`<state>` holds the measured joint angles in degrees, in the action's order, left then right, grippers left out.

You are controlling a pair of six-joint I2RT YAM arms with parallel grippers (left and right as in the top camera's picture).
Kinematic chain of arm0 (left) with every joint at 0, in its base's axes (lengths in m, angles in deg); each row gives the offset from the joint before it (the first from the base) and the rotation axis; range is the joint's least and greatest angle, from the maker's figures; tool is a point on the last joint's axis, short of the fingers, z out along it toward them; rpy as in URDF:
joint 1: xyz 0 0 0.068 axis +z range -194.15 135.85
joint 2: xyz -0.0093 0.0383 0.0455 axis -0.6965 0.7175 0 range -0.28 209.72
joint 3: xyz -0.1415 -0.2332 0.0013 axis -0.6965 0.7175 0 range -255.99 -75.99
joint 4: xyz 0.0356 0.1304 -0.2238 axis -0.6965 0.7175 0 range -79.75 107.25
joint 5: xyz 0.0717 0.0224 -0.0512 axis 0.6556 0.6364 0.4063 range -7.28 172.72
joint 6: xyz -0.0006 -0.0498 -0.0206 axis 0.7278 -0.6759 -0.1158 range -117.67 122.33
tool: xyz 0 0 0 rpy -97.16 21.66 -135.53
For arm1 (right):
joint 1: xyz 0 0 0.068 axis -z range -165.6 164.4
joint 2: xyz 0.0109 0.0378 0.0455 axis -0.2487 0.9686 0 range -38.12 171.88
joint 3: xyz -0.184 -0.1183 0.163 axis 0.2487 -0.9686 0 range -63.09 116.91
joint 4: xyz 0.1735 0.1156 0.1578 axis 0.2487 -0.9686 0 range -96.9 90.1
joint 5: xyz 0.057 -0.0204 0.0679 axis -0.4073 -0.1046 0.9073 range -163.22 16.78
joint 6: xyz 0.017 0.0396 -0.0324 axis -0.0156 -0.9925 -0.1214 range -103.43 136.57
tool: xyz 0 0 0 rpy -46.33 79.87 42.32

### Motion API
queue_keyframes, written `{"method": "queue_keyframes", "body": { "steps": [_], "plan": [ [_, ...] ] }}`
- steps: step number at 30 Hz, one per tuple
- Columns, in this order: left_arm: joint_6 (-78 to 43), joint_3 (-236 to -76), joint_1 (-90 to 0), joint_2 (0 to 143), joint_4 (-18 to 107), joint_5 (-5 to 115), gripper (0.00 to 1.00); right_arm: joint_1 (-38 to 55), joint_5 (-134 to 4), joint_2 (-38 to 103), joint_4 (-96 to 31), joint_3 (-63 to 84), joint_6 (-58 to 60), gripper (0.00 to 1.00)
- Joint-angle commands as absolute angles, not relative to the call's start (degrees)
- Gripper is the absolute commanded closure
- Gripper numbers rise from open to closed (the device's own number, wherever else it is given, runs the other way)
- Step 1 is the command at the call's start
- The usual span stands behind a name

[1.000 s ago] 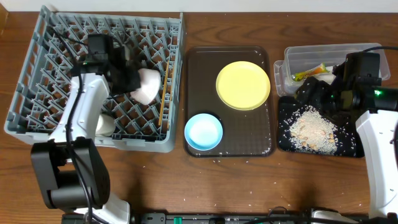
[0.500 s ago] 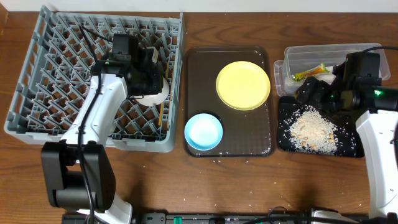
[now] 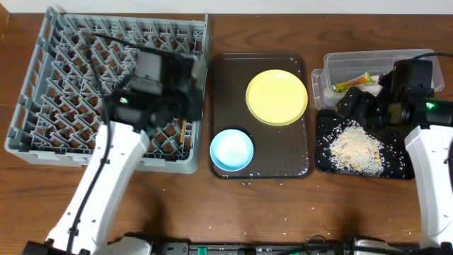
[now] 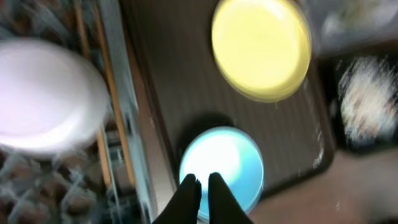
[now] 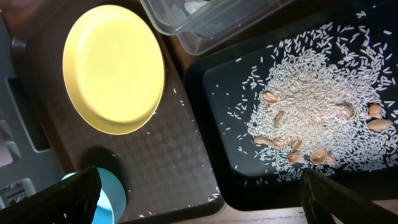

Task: Sort waste into correct bins and load items into the dishwasher
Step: 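Reach the left gripper to the light-blue bowl and grasp its rim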

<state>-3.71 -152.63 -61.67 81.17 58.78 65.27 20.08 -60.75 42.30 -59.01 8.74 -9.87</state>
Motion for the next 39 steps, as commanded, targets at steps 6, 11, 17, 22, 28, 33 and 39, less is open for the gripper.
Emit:
{"method": "queue_keyframes", "body": {
  "steps": [6,11,17,22,28,33,39],
  "plan": [
    [-20.7,-146.8,-74.4,91.1,57.5,76.3,0.92,20.3,-60.3,42.7,-59.1,8.9,-9.1,0.01],
    [-22.2,-145.8,-79.7,98.7,53.6,76.2,0.92,20.3,-60.3,42.7,-59.1,8.9,-9.1,0.01],
    [-23.5,-145.8,-85.7,107.3,46.3,71.5,0.92,20.3,-60.3,42.7,-59.1,8.9,-9.1,0.01],
    [-20.2,-147.3,-89.6,108.4,35.4,50.5,0.92,20.3,-60.3,42.7,-59.1,8.9,-9.1,0.01],
    [-16.1,-151.0,-89.5,102.1,38.7,50.5,0.85,20.3,-60.3,42.7,-59.1,8.9,-9.1,0.01],
    [-16.2,-151.0,-85.9,96.6,48.1,73.2,0.62,20.3,-60.3,42.7,-59.1,8.9,-9.1,0.01],
    [-13.4,-147.8,-80.9,99.8,48.9,72.7,0.54,20.3,-60.3,42.7,-59.1,8.9,-9.1,0.01]
  ]
}}
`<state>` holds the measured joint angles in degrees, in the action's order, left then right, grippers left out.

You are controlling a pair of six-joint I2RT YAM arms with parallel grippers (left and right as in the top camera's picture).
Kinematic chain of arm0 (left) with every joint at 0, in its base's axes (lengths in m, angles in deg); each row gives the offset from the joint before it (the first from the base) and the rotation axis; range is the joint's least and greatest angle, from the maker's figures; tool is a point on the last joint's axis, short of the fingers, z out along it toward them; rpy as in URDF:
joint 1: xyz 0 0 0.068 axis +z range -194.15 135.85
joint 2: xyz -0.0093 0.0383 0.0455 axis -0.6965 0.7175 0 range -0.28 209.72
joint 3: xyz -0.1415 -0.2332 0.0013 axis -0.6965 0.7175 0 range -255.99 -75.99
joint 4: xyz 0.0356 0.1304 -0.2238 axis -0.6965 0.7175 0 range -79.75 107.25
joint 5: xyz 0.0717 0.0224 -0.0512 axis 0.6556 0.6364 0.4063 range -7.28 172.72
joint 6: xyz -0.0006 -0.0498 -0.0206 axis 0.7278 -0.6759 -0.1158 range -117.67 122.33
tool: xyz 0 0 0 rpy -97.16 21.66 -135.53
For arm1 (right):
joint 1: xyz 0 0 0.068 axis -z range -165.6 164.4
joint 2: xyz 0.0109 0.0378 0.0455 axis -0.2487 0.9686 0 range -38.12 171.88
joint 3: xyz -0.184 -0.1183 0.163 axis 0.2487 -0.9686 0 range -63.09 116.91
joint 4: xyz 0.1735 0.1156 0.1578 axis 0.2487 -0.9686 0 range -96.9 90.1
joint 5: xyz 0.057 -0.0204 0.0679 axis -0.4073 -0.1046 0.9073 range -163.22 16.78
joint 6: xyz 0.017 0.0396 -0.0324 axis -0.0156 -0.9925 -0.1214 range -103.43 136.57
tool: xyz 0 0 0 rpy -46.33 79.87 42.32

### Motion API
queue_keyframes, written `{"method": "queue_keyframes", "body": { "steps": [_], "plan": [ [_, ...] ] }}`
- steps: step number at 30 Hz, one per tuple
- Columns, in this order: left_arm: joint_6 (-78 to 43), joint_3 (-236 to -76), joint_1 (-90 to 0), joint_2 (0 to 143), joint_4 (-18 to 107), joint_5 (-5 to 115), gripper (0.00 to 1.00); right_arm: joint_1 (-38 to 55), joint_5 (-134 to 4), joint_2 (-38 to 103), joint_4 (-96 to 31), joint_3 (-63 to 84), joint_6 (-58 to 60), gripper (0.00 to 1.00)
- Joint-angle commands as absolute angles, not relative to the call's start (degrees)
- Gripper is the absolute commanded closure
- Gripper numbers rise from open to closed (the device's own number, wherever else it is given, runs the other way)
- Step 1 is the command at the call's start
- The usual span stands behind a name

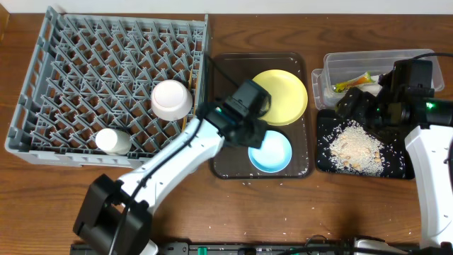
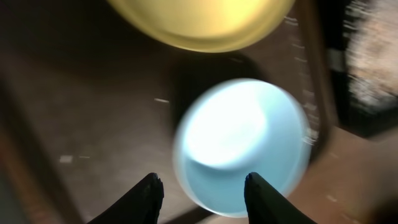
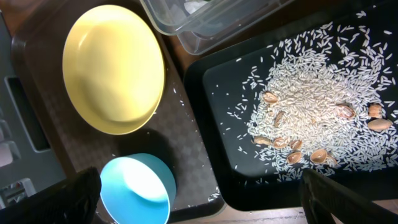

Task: Sort waste into correct bins and load items into the dishwasher
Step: 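Reach the left gripper to the light-blue bowl and grasp its rim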

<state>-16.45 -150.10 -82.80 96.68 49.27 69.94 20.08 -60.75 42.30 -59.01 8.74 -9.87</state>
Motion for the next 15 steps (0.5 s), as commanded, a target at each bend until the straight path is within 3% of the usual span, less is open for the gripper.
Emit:
{"method": "queue_keyframes", "body": {
  "steps": [1,10,12,15],
  "plan": [
    [-12.4,-147.4,-80.7,100.9,48.3,70.8,0.53,20.3,-60.3,42.7,-59.1,8.9,-9.1,0.01],
    [-9.7,-147.2,-80.7,111.6,43.2,60.8,0.57,20.3,-60.3,42.7,-59.1,8.9,-9.1,0.01],
    [-9.7,-147.2,-80.7,113.3,42.7,59.1,0.66,20.3,-60.3,42.7,-59.1,8.9,-9.1,0.01],
    [-9.7,-147.2,-80.7,114.3,42.5,58.5,0.92,20.3,-60.3,42.7,-59.1,8.9,-9.1,0.01]
  ]
}}
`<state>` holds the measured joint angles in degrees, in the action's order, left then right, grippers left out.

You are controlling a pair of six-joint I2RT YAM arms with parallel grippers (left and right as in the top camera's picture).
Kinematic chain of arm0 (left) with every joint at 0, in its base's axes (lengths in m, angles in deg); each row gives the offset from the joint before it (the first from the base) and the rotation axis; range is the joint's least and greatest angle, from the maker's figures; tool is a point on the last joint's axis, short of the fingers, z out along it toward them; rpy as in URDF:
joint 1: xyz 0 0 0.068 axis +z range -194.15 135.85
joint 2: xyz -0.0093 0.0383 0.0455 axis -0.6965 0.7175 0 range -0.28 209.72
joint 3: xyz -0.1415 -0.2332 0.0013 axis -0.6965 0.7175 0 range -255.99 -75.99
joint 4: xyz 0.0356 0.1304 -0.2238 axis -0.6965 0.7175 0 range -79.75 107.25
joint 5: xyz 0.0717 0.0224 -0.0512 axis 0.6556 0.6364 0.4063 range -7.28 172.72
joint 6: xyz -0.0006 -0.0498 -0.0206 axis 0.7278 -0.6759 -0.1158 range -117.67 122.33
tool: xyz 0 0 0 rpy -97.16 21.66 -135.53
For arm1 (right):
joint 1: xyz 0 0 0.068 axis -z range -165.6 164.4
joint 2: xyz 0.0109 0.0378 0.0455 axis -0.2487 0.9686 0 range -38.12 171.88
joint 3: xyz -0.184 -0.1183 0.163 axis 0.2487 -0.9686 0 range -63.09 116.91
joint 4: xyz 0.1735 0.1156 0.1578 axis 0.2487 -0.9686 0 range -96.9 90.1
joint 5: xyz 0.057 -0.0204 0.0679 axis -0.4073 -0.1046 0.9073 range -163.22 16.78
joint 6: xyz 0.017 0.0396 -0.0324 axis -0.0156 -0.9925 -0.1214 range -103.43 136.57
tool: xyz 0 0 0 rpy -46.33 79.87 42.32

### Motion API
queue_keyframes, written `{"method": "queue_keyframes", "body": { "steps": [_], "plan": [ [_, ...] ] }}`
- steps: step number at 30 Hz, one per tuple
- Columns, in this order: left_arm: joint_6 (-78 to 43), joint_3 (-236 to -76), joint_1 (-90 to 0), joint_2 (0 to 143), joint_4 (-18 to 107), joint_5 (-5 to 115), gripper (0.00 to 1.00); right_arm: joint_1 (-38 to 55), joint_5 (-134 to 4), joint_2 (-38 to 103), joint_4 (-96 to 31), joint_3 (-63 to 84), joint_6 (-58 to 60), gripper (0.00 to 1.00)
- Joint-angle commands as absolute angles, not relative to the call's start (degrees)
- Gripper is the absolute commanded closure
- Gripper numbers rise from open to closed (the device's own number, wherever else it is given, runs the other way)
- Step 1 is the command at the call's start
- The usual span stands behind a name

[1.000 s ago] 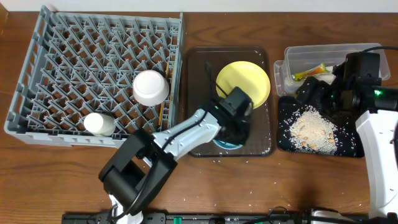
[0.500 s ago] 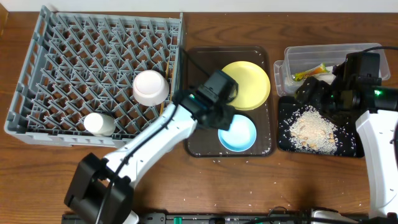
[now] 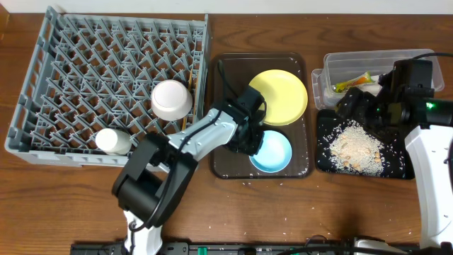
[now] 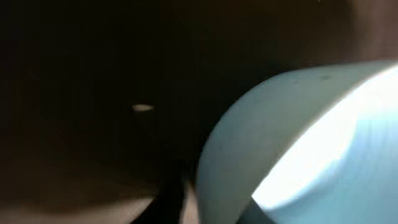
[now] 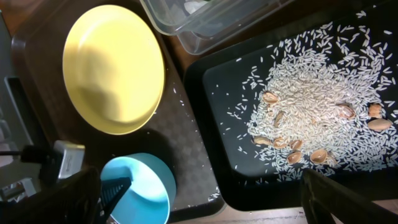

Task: Sort waste into correct bins and load items into the dishwasher
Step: 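Reach the left gripper to the light-blue bowl and grasp its rim, then lift the light-blue bowl and carry it left over the rack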

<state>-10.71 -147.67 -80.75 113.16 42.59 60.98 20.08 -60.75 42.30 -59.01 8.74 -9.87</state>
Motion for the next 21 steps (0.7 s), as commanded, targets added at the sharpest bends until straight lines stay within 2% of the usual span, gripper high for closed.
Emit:
{"method": "queue_keyframes", "body": {
  "steps": [1,8,11,15,21],
  "plan": [
    [-9.7,-147.2,-80.7,114.3,42.5,58.5,0.92,20.3,-60.3,42.7,-59.1,8.9,-9.1,0.01],
    [-10.3,-149.9,-79.0,105.7,45.2,59.5,0.93,20.3,-60.3,42.7,-59.1,8.9,-9.1,0.01],
    [-10.3,-150.8,-76.7,98.5,46.7,66.3,0.93,20.3,-60.3,42.7,-59.1,8.9,-9.1,0.01],
    [-9.9,-150.8,-73.3,88.6,50.2,85.8,0.92,20.3,-60.3,42.7,-59.1,8.9,-9.1,0.01],
    [-5.7,-150.8,-68.3,80.0,54.8,123.2,0.92,20.3,-60.3,42.7,-59.1,8.9,-9.1,0.01]
  ]
}}
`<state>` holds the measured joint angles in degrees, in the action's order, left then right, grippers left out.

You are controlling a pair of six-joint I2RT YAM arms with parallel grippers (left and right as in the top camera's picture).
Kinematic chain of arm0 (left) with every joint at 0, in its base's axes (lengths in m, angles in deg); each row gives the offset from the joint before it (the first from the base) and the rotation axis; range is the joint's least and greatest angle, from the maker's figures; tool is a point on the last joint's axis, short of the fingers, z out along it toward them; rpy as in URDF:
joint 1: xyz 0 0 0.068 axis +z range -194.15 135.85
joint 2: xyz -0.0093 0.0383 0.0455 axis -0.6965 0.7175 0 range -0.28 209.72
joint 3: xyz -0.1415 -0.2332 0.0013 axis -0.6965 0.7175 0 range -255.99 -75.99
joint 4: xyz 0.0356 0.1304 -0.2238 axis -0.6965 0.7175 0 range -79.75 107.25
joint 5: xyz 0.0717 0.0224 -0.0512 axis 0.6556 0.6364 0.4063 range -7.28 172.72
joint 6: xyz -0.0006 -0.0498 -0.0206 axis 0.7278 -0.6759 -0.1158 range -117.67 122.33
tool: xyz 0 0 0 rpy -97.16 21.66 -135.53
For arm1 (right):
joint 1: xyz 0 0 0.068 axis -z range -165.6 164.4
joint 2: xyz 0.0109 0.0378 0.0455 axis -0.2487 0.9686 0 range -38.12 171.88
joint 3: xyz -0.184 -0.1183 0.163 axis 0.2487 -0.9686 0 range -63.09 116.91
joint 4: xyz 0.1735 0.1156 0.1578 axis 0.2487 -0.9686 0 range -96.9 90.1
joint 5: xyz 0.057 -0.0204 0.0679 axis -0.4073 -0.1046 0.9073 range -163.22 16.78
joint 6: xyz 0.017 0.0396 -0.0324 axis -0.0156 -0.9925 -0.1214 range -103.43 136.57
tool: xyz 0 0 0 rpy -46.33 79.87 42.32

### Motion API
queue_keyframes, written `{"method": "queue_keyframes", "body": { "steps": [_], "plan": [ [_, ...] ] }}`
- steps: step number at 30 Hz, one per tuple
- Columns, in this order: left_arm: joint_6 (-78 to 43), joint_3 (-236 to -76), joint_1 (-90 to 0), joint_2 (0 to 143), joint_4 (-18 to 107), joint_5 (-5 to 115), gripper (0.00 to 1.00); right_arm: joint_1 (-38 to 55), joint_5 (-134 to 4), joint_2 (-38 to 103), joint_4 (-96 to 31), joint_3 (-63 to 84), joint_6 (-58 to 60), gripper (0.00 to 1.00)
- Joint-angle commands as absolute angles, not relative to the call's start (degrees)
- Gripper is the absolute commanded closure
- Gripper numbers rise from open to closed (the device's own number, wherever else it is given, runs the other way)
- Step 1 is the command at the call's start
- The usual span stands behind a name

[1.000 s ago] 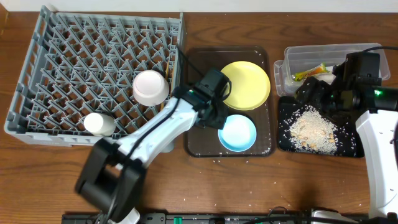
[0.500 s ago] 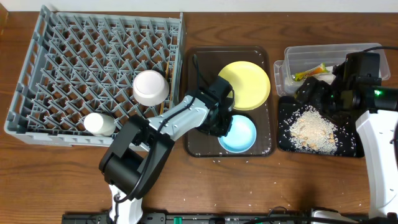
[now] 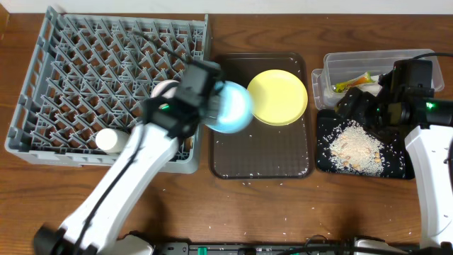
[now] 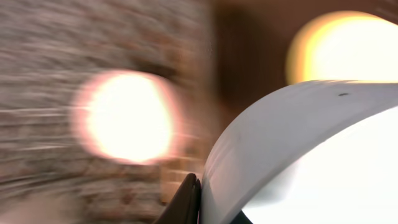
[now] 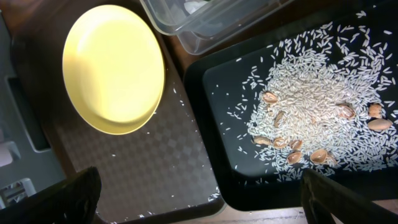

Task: Sort waste into correct bins and load items into the dishwasher
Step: 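Lift the light-blue bowl and carry it left over the rack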

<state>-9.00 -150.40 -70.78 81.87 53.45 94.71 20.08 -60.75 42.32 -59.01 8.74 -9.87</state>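
Note:
My left gripper is shut on the rim of the blue bowl, held tilted in the air over the brown tray's left edge, beside the grey dish rack. In the left wrist view the bowl fills the lower right, with one dark finger against its wall. The yellow plate lies on the tray's far half. My right gripper stands open above the border of the brown tray and the black tray.
Two white cups sit in the rack. The black tray holds rice and nut shells. A clear container with a wrapper stands behind it. Rice grains are scattered on the brown tray and the table's front.
The blue bowl has left the tray's front: my left gripper now holds it in the air further back and to the left, near the rack. The right arm has not moved.
My left gripper was shut and empty over the rack's right side, the bowl at the tray's front left. Then it hung open above the bowl, which stood further right. Then it was down at the bowl's rim, and now holds the bowl aloft by the rack.

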Motion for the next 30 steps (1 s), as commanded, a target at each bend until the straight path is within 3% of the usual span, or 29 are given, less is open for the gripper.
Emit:
{"method": "queue_keyframes", "body": {
  "steps": [1,5,11,16,30],
  "plan": [
    [-4.8,-150.8,-67.3,79.6,54.8,127.2,0.93,20.3,-60.3,42.7,-59.1,8.9,-9.1,0.01],
    [-0.6,-150.7,-61.0,80.2,53.2,138.4,0.93,20.3,-60.3,42.7,-59.1,8.9,-9.1,0.01],
    [9.7,-149.3,-51.9,84.4,45.5,139.0,0.93,20.3,-60.3,42.7,-59.1,8.9,-9.1,0.01],
    [11.4,-149.3,-46.5,89.6,40.0,139.7,0.92,20.3,-60.3,42.7,-59.1,8.9,-9.1,0.01],
    [14.7,-149.3,-43.9,102.0,28.9,152.3,0.93,20.3,-60.3,42.7,-59.1,8.9,-9.1,0.01]
  ]
}}
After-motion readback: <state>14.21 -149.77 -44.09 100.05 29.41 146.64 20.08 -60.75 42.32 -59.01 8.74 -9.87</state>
